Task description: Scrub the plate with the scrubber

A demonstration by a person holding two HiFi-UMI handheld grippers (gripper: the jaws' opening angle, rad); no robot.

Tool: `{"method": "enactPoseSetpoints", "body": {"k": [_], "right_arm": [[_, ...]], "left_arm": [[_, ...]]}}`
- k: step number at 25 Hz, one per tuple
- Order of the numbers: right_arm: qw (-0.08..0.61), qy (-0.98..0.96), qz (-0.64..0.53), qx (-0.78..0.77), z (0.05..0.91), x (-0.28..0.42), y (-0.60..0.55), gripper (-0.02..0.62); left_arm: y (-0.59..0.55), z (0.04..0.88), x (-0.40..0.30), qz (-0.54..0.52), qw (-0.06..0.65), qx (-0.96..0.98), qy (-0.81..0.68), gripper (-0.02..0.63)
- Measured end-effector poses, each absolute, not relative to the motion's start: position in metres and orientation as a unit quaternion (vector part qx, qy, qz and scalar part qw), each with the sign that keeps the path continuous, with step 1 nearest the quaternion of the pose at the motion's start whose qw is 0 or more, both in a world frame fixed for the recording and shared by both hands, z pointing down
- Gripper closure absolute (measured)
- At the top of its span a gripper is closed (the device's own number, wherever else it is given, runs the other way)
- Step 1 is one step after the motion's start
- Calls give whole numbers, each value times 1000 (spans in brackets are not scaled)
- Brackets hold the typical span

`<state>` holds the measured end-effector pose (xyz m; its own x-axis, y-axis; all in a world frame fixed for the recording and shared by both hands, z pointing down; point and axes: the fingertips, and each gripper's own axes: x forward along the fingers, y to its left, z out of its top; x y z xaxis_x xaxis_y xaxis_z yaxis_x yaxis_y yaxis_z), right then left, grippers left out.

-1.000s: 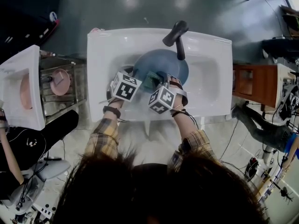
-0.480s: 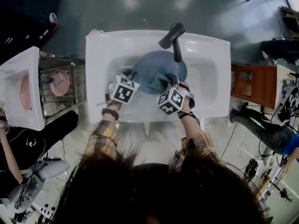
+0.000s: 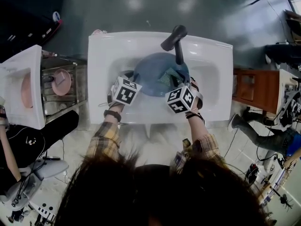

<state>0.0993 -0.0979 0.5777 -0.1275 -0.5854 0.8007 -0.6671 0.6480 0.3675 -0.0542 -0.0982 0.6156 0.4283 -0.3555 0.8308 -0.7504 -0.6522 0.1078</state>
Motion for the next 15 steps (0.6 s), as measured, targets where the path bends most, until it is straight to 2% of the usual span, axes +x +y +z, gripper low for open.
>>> {"method": "enactPoseSetpoints", "body": {"k": [15], "right_arm": [[438, -786, 20, 436, 542, 41, -146, 480]], "left_arm": [[-94, 616, -58, 403, 255, 805, -352, 548]]}}
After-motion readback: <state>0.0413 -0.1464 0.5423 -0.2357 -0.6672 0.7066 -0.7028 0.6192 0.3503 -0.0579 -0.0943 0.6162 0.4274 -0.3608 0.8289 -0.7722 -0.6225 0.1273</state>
